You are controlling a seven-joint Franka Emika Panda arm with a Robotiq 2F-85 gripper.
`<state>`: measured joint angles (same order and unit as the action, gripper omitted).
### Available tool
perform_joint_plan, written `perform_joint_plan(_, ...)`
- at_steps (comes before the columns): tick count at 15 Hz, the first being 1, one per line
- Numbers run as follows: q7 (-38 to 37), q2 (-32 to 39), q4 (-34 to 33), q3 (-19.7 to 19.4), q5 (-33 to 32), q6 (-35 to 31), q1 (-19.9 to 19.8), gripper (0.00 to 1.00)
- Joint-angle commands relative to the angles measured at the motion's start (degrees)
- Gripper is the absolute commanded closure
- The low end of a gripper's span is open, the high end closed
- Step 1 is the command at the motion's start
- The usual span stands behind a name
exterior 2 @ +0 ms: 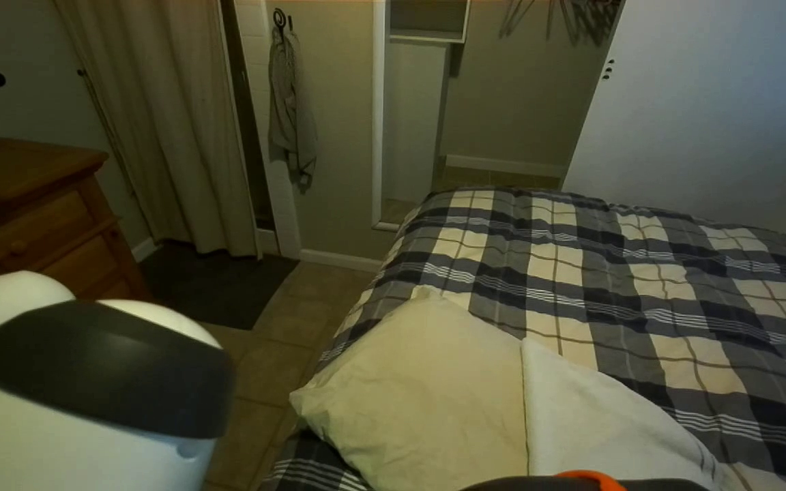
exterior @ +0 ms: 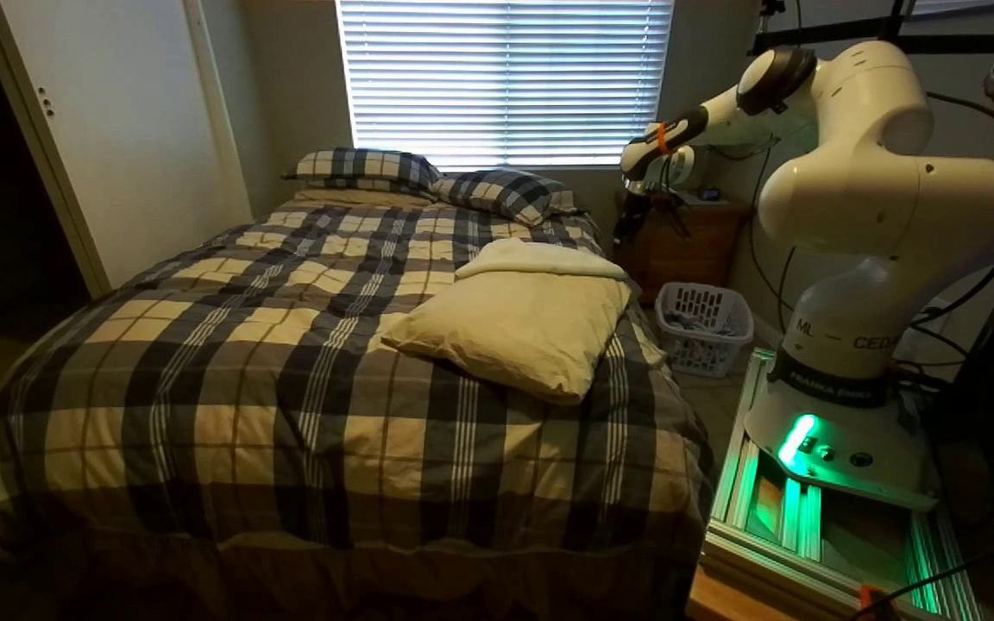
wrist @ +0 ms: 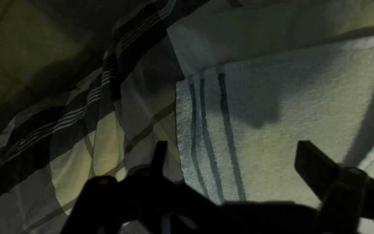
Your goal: Fold the towel
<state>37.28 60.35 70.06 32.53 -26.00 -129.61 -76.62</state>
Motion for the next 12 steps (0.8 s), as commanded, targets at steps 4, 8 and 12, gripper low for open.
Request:
perform_joint_plan(4,1.28,2.99,-2.47,1.51,2.27,1.04,-0.67,0.0)
perform_joint_plan(8,1.44,6.45,-5.33,2.55,4.18,2.04,-0.5,0.0)
perform_joint_plan(12,-1.8,8.76,-8.48,1.39,4.46,3.02,0.46,0.0)
